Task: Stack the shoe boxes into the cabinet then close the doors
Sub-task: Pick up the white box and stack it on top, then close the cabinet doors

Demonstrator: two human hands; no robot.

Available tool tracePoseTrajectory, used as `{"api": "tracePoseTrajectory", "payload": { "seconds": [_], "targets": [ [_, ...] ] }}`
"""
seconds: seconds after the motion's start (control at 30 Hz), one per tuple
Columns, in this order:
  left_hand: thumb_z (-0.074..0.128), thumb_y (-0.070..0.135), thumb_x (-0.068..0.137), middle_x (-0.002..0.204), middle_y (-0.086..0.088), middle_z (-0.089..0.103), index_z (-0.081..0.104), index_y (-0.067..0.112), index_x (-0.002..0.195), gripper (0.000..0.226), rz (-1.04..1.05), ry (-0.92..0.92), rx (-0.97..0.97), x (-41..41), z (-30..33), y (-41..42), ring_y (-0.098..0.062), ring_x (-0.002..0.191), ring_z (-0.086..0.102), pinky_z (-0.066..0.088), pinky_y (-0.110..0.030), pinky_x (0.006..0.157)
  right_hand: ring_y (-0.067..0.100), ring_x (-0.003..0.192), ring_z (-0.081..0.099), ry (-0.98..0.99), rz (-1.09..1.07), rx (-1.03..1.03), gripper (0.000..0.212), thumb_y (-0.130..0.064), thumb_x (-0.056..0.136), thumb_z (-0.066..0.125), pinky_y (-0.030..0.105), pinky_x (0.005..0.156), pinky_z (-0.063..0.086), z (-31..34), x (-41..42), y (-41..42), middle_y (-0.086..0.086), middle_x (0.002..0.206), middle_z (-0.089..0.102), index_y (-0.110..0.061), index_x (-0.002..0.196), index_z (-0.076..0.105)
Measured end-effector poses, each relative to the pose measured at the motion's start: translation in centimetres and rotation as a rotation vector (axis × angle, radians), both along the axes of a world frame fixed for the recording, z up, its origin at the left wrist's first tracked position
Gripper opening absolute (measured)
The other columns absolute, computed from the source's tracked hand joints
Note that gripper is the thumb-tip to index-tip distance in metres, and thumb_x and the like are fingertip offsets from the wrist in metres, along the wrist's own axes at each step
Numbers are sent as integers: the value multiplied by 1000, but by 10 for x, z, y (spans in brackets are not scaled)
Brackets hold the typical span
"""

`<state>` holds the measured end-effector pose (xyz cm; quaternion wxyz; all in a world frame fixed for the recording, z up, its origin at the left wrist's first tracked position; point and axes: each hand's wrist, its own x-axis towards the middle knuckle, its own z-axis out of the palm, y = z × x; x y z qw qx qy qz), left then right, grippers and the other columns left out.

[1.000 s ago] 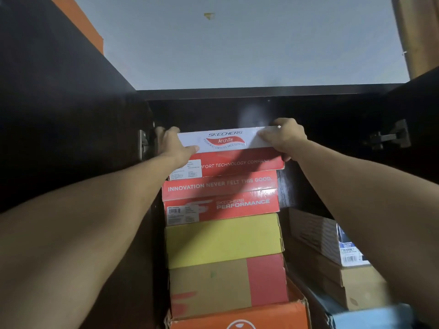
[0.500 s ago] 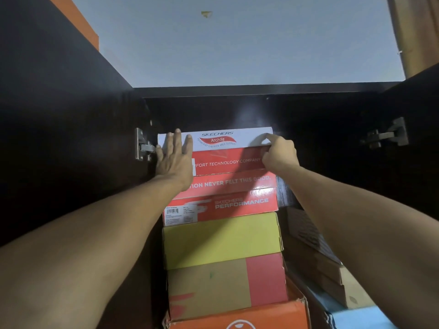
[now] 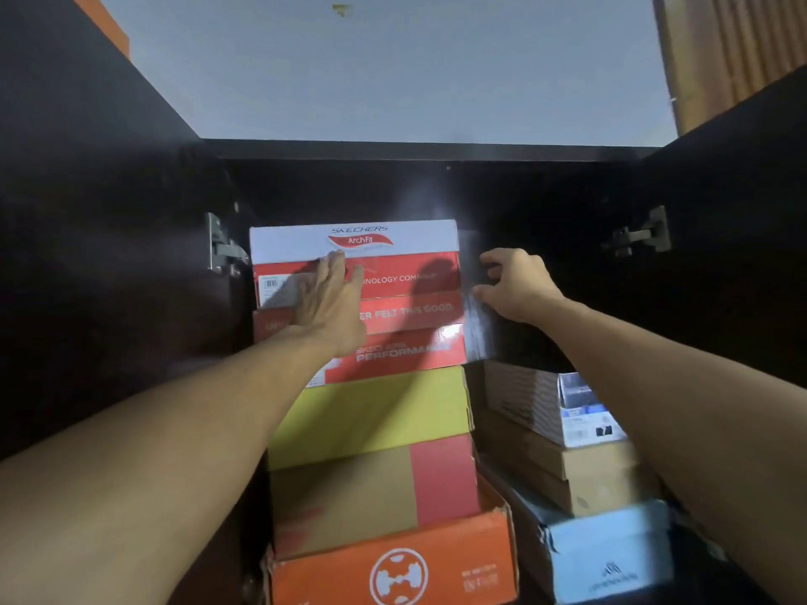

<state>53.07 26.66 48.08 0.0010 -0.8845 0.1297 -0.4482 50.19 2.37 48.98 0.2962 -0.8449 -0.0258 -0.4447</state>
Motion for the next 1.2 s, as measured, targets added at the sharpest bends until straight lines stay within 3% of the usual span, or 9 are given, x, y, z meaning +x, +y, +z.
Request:
{"api": "tracePoseTrajectory", "payload": {
  "seconds": [0.2,0.43,0.5,0.73,0.83,0.93,1.03,1.1,1.2],
  "targets": [
    [79,36,70,138,-7,54,52,17,136,74,-430,280,-156,-37,-47,-67,-33,129,49,42,-46,105,22,102,65,139,-62,-72,60,-31,79,80,35,88,55,-40,-83,-49,8,114,69,-15,132,58],
    [82,50,60,123,-1,64,60,26,124,71,-664,529,-132,-96,-124,-145,-25,111,62,52,-31,87,7,62,62,318,-236,-127,57,-32,79,79,23,61,56,-107,-195,-89,6,110,71,-16,129,60],
    [80,51,67,136,-5,56,51,24,137,81,-691,560,-107,-118,-149,-164,-27,120,57,48,-31,90,7,59,62,364,-302,-125,57,-33,78,80,24,61,58,-127,-227,-100,6,107,72,-15,128,61],
    [76,59,66,137,0,57,50,22,136,83,-878,712,-120,-193,-233,-220,-22,124,55,46,-34,101,14,77,65,307,-588,-77,32,-31,83,76,21,65,52,-187,-306,-144,3,98,68,-12,108,69],
    [74,53,74,148,-5,45,44,18,141,82,-910,710,-128,-218,-267,-240,-26,135,43,37,-42,110,14,74,62,259,-690,-21,22,-27,87,73,23,63,51,-204,-321,-161,5,94,68,-12,102,70],
    [72,52,77,147,-4,44,41,17,142,81,-917,654,-158,-232,-295,-262,-26,136,40,34,-46,112,17,80,60,291,-709,47,34,-25,89,70,24,64,49,-222,-323,-175,3,104,62,-12,118,58],
    [70,50,80,153,-3,37,35,17,146,82,-903,667,-177,-237,-316,-284,-26,141,34,30,-47,115,25,105,60,368,-659,123,48,-18,93,63,26,71,49,-240,-315,-188,7,127,56,-11,137,44],
    [70,49,81,156,-5,33,32,16,148,83,-895,666,-191,-238,-328,-297,-27,143,31,29,-47,116,29,119,58,391,-603,172,51,-11,95,58,24,71,50,-250,-308,-195,7,139,52,-12,143,40],
    [70,49,81,156,-5,32,31,17,149,84,-889,657,-217,-240,-345,-310,-27,143,31,30,-45,116,30,121,57,340,-587,255,48,-3,97,51,25,74,50,-260,-301,-202,7,139,52,-11,143,42]
  ]
}}
